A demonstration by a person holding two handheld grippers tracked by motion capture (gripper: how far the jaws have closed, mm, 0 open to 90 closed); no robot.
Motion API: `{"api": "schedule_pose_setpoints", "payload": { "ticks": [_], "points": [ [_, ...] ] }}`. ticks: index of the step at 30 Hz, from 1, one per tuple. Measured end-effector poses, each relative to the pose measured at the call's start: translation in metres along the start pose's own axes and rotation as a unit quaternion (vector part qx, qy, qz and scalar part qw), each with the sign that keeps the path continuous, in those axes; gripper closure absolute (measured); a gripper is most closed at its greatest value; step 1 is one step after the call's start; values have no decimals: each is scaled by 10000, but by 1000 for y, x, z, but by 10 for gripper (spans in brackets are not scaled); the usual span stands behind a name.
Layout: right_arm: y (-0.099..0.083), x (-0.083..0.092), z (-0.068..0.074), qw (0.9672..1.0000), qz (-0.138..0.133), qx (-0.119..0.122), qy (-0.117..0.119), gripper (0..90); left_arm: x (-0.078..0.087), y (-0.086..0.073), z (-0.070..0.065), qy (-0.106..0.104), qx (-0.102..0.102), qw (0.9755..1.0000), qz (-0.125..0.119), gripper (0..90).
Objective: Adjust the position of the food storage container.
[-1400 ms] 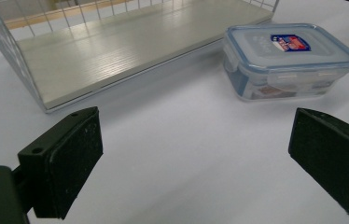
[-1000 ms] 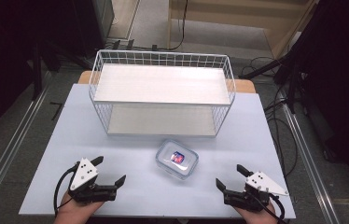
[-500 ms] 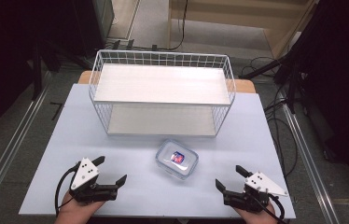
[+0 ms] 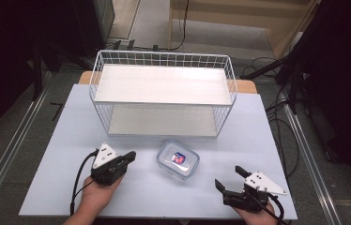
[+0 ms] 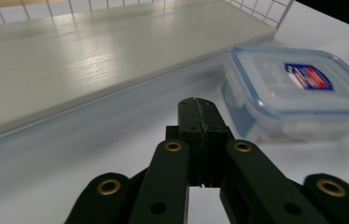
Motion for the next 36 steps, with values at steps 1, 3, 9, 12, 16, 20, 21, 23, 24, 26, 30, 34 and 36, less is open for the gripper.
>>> {"api": "schedule_pose_setpoints", "payload": {
  "ticks": [1, 3, 9, 12, 16, 20, 21, 23, 24, 26, 30, 34, 36],
  "points": [
    [0, 0, 0, 10000, 0, 0, 0, 136, 0, 0, 0, 0, 0, 10000, 0, 900],
    [0, 0, 0, 10000, -18, 15, 3, 138, -20, 5, -1, -74, 150, 9999, -19, 900],
    [-2, -1, -1, 10000, 26, -16, 13, 139, -63, 10, -9, -121, 216, 9996, 153, 900],
    [-3, -1, -1, 10000, 44, -37, -9, 140, -73, 7, -20, -321, 148, 9990, 271, 900],
    [-3, 0, -3, 10000, 46, -43, -57, 141, -68, 3, -35, -478, -43, 9981, 392, 900],
    [-3, 1, -8, 9999, 47, -61, -139, 145, -63, -4, -58, -698, -233, 9963, 443, 900],
    [-3, 1, -8, 9999, 47, -61, -139, 145, -61, -7, -66, -781, -309, 9953, 474, 900],
    [-3, 3, -12, 9998, 15, -99, -193, 151, -58, -12, -83, -944, -371, 9935, 525, 900],
    [-2, 4, -15, 9997, -11, -134, -221, 155, -54, -17, -95, -1008, -466, 9919, 620, 900],
    [-1, 6, -17, 9995, -54, -179, -245, 159, -48, -18, -100, -1004, -490, 9916, 654, 900],
    [1, 8, -17, 9995, -99, -178, -247, 173, -31, -12, -93, -861, -657, 9925, 561, 874],
    [1, 10, -17, 9996, -104, -166, -180, 280, 4, -9, -76, -346, -675, 9965, 354, 679],
    [1, 9, -18, 9996, -93, -192, -177, 354, 17, -13, -68, -89, -713, 9972, 223, 567]
  ]
}}
Point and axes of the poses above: each handheld gripper's, and its own axes: x roughly backward along the jaws, y roughly out of its top, z roughly to its left, the point moved 3 cm from there along -x, roughly forward along the jaws, and after that the axes turned 4 degrees about -y, right-handed, at the moved point
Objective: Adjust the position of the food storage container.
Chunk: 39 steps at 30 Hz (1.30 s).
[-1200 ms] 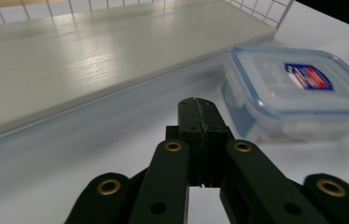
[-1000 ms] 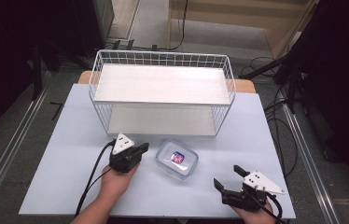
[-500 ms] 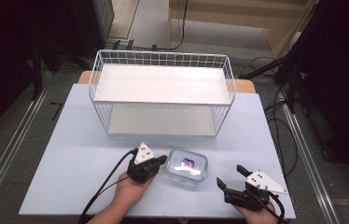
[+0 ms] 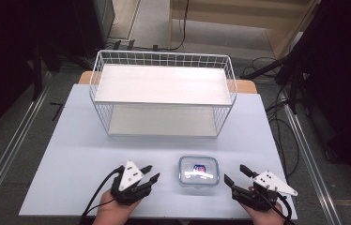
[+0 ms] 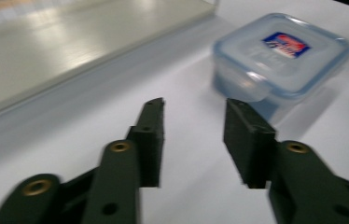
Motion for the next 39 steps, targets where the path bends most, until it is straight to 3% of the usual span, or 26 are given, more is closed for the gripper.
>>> {"api": "schedule_pose_setpoints", "payload": {
  "ticks": [1, 2, 3, 4, 5, 6, 7, 8, 15, 23, 31, 35, 39],
  "points": [
    [0, -1, -1, 10000, 12, -5, -17, 389, 6, -5, 5, 163, 9, 9998, -124, 531],
    [-1, -7, -4, 9999, 113, -46, -110, 525, 10, -8, 9, 205, 82, 9997, -142, 453],
    [-1, -7, -4, 9999, 113, -46, -110, 525, 11, -10, 12, 159, 164, 9997, -103, 453],
    [0, -15, -7, 9992, 271, -93, -270, 684, 13, -9, 17, 47, 223, 9997, -126, 416],
    [0, -15, -7, 9992, 271, -93, -270, 684, 13, -9, 17, 47, 223, 9997, -126, 406],
    [2, -24, -7, 9985, 417, -150, -331, 812, 15, -7, 18, 72, 193, 9996, -170, 395],
    [2, -24, -7, 9985, 417, -150, -331, 812, 16, -6, 20, 75, 212, 9996, -179, 395],
    [3, -36, -4, 9977, 577, -84, -349, 885, 16, -7, 22, 41, 278, 9993, -255, 384],
    [5, -57, 10, 9965, 768, 180, -268, 900, 12, -18, 28, -53, 317, 9994, -99, 353],
    [0, -60, 20, 9965, 789, 244, 110, 900, 10, -19, 28, -105, 370, 9992, -75, 352],
    [-4, -61, 50, 9933, 879, 485, 577, 900, 10, -18, 28, -90, 362, 9993, -83, 352],
    [-4, -62, 56, 9924, 869, 498, 712, 900, 10, -19, 30, -93, 388, 9992, -88, 352],
    [-2, -60, 52, 9933, 828, 437, 675, 897, 11, -18, 30, -92, 403, 9991, -88, 352]
  ]
}}
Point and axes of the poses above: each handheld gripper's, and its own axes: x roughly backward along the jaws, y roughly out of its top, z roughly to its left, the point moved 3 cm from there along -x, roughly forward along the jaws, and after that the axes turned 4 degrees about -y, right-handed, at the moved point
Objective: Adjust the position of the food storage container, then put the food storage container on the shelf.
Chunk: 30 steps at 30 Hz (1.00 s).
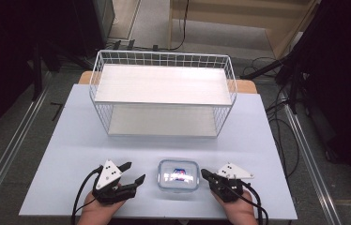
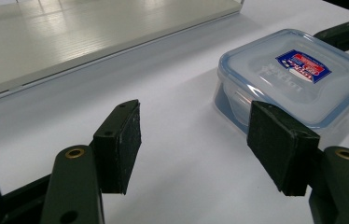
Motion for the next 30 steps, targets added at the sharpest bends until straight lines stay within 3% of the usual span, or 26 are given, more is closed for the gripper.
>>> {"api": "schedule_pose_setpoints", "payload": {
  "ticks": [6, 9, 11, 14, 17, 20, 22, 26, 27, 28, 30],
  "points": [
    [2, 10, -12, 9996, -102, -268, -21, 839, -1, 1, -1, -20, -19, 10000, 52, 335],
    [4, 16, -15, 9986, -164, -499, 81, 741, -2, 1, 0, -133, 194, 9997, 25, 326],
    [6, 19, -16, 9961, -241, -809, 272, 630, -3, 1, 1, -112, 236, 9997, 29, 301],
    [7, 18, -17, 9959, -232, -836, 256, 554, -4, 1, 1, -73, 163, 9998, 93, 263],
    [6, 18, -16, 9951, -175, -940, 264, 411, -7, 1, 1, -263, 330, 9987, 287, 247],
    [6, 18, -16, 9950, -199, -944, 262, 367, -12, 4, -1, -389, 450, 9978, 308, 228],
    [8, 19, -15, 9934, -240, -1062, 362, 302, -15, 6, -2, -555, 598, 9961, 328, 206],
    [10, 19, -13, 9917, -298, -1178, 428, 279, -25, 9, -4, -784, 887, 9924, 335, 198],
    [11, 18, -12, 9906, -334, -1239, 478, 270, -32, 9, -6, -870, 1032, 9902, 360, 197],
    [11, 18, -12, 9906, -334, -1239, 478, 270, -32, 9, -6, -870, 1032, 9902, 360, 197],
    [13, 17, -8, 9901, -335, -1254, 537, 264, -39, 9, -8, -977, 1151, 9878, 384, 197]
  ]
}}
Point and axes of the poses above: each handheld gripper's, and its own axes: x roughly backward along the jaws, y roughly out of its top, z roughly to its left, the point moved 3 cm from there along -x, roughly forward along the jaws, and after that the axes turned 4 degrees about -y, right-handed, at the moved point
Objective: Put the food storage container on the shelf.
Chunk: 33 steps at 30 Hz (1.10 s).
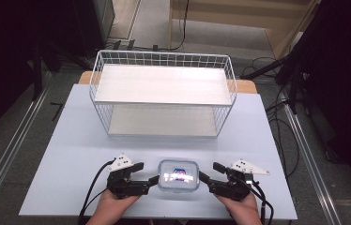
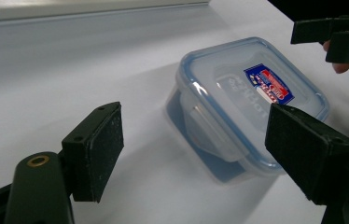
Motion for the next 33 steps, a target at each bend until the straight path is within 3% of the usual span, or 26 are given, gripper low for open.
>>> {"api": "schedule_pose_setpoints", "payload": {
  "ticks": [3, 7, 13, 23, 29, 33],
  "points": [
    [-1, -5, 8, 9998, 106, -18, 162, 243, -9, -1, -3, -164, 149, 9997, 43, 198],
    [-3, -10, 11, 9993, 236, -74, 263, 219, -14, -3, -8, -231, 110, 9995, 178, 198],
    [-14, -20, 12, 9968, 597, -265, 458, 211, -20, -6, -9, -474, 383, 9977, 288, 214],
    [-22, -24, 10, 9939, 726, -511, 650, 214, -23, -8, -10, -643, 558, 9960, 272, 249],
    [-23, -26, 11, 9918, 781, -652, 776, 228, -25, -8, -9, -804, 777, 9932, 311, 265],
    [-24, -26, 12, 9897, 818, -768, 884, 262, -25, -9, -9, -881, 818, 9921, 359, 281]
  ]
}}
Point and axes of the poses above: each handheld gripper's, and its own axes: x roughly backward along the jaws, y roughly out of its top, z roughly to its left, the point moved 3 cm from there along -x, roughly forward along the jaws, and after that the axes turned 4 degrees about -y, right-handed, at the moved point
